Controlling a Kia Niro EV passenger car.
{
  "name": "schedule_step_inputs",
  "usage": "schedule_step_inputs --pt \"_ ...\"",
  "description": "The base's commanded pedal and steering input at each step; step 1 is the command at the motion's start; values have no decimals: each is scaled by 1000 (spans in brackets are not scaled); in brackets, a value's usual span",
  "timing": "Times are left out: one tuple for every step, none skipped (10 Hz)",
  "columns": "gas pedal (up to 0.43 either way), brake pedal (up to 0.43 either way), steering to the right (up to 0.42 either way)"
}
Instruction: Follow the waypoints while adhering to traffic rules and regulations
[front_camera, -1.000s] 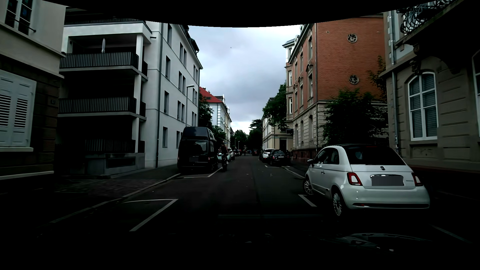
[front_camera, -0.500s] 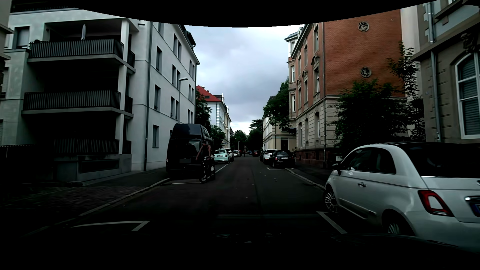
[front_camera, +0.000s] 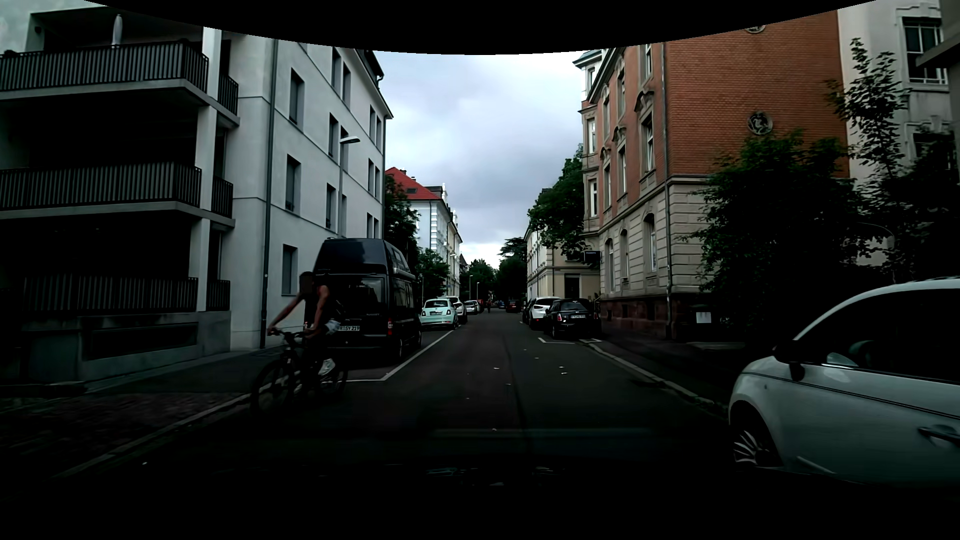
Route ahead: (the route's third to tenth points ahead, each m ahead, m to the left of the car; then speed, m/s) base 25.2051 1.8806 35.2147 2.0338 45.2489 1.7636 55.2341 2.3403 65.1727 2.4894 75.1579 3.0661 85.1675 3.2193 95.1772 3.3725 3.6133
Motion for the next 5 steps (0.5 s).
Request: schedule_step_inputs --pt "169 0 -4" --pt "169 0 -3" --pt "169 0 -1" --pt "169 0 0" --pt "169 0 0"
